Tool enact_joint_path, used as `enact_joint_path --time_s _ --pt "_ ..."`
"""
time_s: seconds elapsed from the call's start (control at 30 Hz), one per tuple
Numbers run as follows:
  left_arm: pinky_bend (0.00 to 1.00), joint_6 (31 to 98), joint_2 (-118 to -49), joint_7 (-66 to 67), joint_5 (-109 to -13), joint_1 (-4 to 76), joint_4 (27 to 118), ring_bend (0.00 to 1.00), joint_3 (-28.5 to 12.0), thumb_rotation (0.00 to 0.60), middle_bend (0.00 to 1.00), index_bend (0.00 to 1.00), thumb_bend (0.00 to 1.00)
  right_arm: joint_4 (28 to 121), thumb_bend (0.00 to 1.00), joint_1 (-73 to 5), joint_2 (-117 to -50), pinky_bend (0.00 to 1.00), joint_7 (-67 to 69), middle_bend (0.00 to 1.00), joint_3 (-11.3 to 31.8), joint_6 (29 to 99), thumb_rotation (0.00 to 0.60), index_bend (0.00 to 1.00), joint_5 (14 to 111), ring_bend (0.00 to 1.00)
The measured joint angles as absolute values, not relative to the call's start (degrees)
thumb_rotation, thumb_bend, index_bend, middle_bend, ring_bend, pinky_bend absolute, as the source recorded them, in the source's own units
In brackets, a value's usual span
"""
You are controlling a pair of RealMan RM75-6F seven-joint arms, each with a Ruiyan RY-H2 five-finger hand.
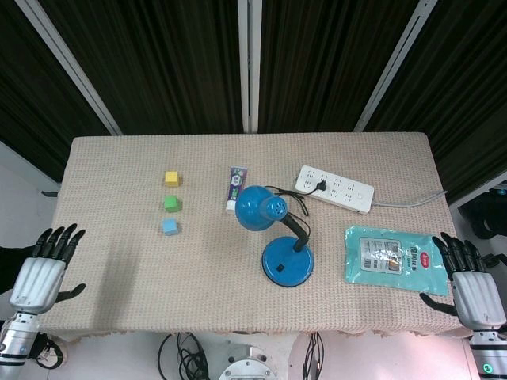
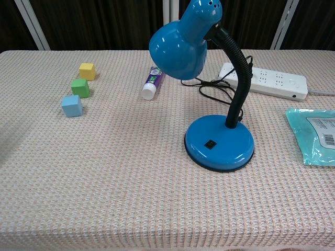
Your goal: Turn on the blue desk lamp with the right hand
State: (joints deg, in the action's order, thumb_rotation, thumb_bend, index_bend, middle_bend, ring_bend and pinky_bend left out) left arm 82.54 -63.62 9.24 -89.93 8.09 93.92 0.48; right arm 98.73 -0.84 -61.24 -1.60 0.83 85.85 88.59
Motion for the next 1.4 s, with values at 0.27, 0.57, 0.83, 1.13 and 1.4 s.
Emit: enact_joint_path --time_s 0.27,0.57,0.83,1.13,1.4 --pt "0.00 82.5 -63.7 9.4 -90.0 8.0 93.9 0.00 0.7 0.600 0.00 0.00 0.03 98.4 0.00 -1.0 -61.7 0.00 -1.6 0.00 0.7 85.6 0.600 0.00 88.8 0.00" --pt "0.00 82.5 -63.7 9.8 -90.4 8.0 94.3 0.00 0.7 0.600 0.00 0.00 0.03 98.4 0.01 -1.0 -61.8 0.00 -1.5 0.00 0.2 85.7 0.600 0.00 89.9 0.00" --pt "0.00 81.9 -63.9 9.7 -90.1 8.3 93.6 0.00 0.6 0.600 0.00 0.00 0.03 98.3 0.04 -1.7 -61.9 0.00 -0.5 0.00 -0.2 85.1 0.600 0.00 91.9 0.00" --pt "0.00 81.8 -64.2 9.5 -90.4 8.5 93.4 0.00 0.6 0.600 0.00 0.00 0.03 100.2 0.04 -4.4 -63.1 0.52 -5.1 0.14 -1.1 82.1 0.600 0.00 96.2 0.40" --pt "0.00 82.9 -64.1 9.3 -90.7 8.1 93.2 0.00 0.5 0.600 0.00 0.00 0.03 105.7 0.06 -9.0 -64.4 0.66 -13.9 0.57 -1.5 74.5 0.600 0.00 98.5 0.60"
